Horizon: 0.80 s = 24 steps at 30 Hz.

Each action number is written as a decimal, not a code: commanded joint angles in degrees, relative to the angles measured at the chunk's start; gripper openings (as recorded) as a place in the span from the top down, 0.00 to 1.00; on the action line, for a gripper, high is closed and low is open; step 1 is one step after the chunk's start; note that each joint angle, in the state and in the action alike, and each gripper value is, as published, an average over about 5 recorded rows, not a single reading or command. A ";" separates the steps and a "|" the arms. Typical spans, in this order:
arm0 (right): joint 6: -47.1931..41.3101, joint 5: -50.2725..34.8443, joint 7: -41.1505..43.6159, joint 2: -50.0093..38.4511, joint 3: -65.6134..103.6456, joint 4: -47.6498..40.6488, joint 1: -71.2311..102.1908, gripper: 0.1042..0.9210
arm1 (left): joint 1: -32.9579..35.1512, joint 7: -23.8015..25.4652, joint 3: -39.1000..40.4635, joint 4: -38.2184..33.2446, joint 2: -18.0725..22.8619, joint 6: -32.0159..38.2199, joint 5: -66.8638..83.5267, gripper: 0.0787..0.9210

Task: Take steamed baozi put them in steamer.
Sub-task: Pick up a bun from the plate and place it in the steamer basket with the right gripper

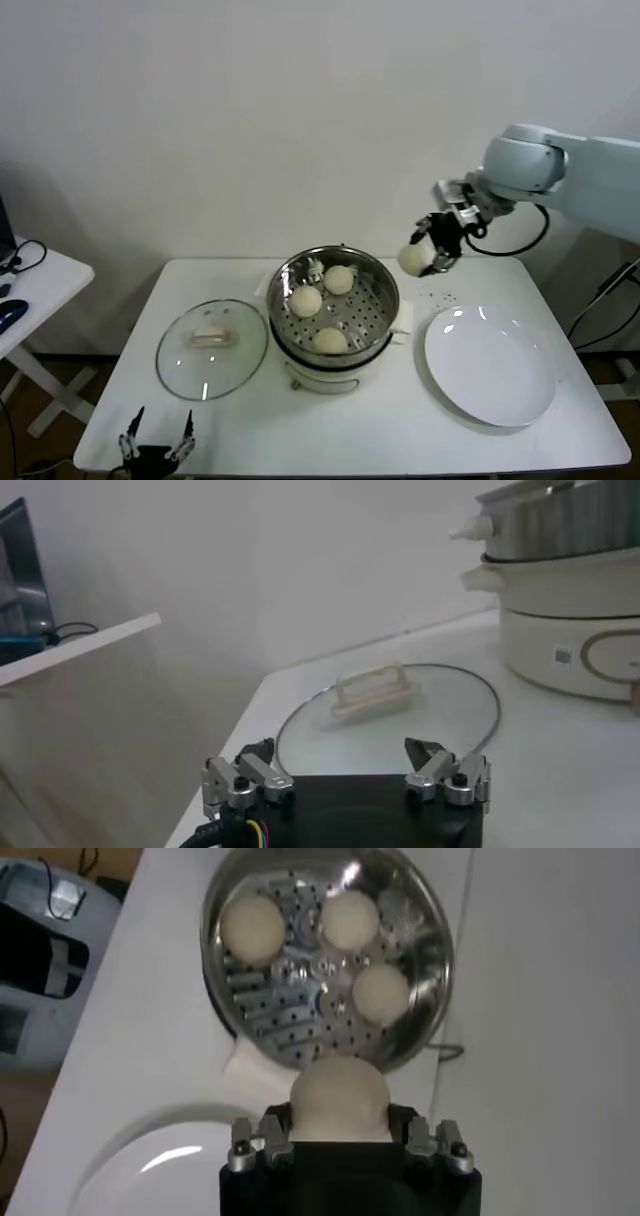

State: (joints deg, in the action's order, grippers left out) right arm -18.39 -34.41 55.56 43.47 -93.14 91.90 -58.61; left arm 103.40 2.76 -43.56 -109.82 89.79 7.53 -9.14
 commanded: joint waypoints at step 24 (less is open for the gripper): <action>-9.35 11.86 -13.20 13.45 5.01 -3.87 23.88 0.35 | -1.21 -0.09 -0.73 1.52 -0.65 0.39 0.44 0.12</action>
State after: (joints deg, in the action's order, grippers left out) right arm -26.37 -27.49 44.48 55.35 -90.31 91.08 -43.40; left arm 102.33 2.63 -44.22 -108.36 89.12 7.99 -8.76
